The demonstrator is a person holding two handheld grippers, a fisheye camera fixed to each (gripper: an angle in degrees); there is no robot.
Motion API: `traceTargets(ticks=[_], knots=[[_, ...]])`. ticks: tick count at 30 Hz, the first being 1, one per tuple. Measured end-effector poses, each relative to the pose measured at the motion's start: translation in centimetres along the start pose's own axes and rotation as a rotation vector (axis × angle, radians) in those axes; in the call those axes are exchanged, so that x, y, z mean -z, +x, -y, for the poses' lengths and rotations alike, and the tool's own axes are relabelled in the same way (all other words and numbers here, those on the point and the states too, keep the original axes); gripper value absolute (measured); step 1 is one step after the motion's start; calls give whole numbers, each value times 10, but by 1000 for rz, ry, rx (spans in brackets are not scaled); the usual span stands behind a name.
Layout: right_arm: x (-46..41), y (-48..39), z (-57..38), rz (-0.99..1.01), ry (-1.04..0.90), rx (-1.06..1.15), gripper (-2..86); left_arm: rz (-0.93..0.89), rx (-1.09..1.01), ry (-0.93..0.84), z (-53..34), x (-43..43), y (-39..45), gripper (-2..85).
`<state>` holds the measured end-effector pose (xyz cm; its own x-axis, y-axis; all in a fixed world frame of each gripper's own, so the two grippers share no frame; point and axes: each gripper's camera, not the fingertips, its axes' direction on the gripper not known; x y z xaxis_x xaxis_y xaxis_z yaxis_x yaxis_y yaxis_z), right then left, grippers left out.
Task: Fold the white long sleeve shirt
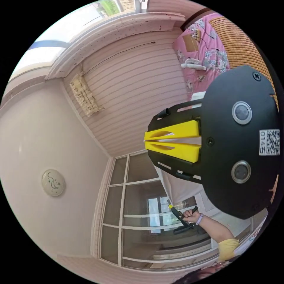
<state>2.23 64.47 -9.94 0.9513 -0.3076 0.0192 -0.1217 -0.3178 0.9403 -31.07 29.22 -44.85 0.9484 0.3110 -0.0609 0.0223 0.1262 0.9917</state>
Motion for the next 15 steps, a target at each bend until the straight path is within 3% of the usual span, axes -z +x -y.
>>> traceTargets(ticks=[6, 11, 15], knots=[[-25, 34, -77, 200, -228, 74, 0, -55, 20, -232, -120, -37, -24, -10], [-13, 97, -226, 47, -531, -58, 1, -113, 176, -684, -328, -65, -44, -10], [16, 158, -363, -126, -774, -351, 1, -84, 358, -989, -462, -60, -54, -10]])
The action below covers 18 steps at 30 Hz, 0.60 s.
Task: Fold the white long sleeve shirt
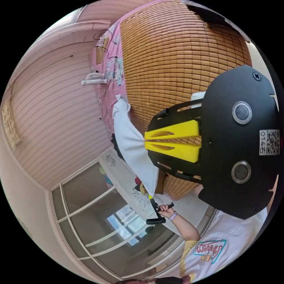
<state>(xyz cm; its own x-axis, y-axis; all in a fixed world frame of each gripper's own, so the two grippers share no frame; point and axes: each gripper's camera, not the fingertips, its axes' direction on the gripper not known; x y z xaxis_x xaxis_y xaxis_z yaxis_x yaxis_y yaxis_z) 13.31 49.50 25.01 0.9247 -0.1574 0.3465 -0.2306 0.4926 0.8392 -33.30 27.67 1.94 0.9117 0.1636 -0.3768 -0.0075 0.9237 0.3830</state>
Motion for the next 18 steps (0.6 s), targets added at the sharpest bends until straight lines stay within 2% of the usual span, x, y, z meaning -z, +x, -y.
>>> traceTargets(ticks=[2, 7, 8, 13, 18], knots=[[-28, 32, -35, -23, -111, -146, 2, 21, 86, -176, -32, -43, -26, -10], [-80, 75, -92, -103, -397, -389, 5, -68, 157, -420, -59, -92, -53, -10], [-85, 78, -94, -112, -435, -406, 5, -36, 150, -458, -61, -100, -55, -10], [-102, 83, -84, -179, -489, -376, 10, -13, 173, -551, -61, -122, -70, -10], [-108, 87, -64, -241, -495, -357, 36, -25, 204, -542, -52, -131, -84, -10]])
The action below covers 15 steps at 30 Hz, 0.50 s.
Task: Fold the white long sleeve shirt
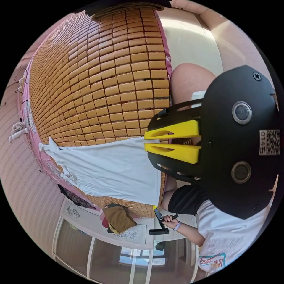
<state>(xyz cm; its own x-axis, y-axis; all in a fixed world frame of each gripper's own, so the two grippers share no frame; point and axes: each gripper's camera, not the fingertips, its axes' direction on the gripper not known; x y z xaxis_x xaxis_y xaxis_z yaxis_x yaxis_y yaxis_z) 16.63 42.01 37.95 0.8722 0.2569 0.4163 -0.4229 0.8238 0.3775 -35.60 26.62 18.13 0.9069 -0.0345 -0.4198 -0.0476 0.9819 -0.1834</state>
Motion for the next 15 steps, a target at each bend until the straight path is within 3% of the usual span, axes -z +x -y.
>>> traceTargets(ticks=[6, 9, 15], knots=[[-28, -20, 32, -106, -87, 57, 87, 33, -22, -11, 22, -8, -3, -10], [-49, -18, 48, -116, -171, 22, 50, 53, -30, -20, 29, -12, -6, -10], [-19, -18, 54, -129, -107, 26, 6, 56, -77, -10, 34, -11, -4, -10]])
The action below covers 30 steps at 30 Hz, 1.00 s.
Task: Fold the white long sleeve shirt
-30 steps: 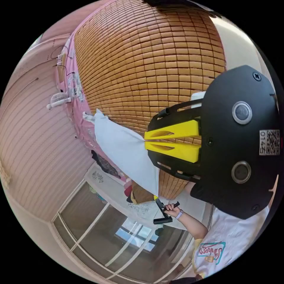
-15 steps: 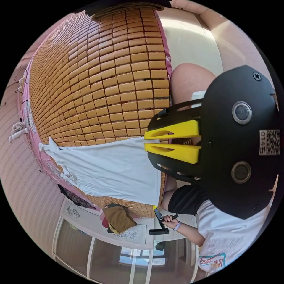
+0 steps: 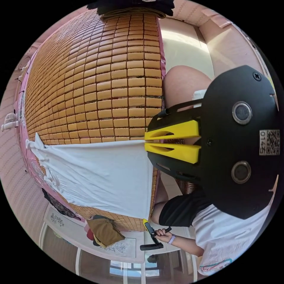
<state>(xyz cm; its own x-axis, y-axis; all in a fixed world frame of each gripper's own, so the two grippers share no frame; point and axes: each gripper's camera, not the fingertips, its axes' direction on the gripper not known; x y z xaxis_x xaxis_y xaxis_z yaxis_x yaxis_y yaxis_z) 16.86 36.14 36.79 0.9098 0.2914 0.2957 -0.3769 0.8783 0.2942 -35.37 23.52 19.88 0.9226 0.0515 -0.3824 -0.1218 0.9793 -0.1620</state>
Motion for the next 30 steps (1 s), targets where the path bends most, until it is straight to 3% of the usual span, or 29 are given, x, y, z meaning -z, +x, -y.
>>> traceTargets(ticks=[8, 18, 30], knots=[[0, 0, 1, -35, -59, 2, 6, 85, -89, -64, -1, -14, 11, -10], [-3, -1, 4, -45, -116, 31, 8, 70, -25, -94, -4, -20, -8, -4], [27, 22, -21, 33, -46, -17, 41, 131, 6, -18, -21, -4, -23, 0]])
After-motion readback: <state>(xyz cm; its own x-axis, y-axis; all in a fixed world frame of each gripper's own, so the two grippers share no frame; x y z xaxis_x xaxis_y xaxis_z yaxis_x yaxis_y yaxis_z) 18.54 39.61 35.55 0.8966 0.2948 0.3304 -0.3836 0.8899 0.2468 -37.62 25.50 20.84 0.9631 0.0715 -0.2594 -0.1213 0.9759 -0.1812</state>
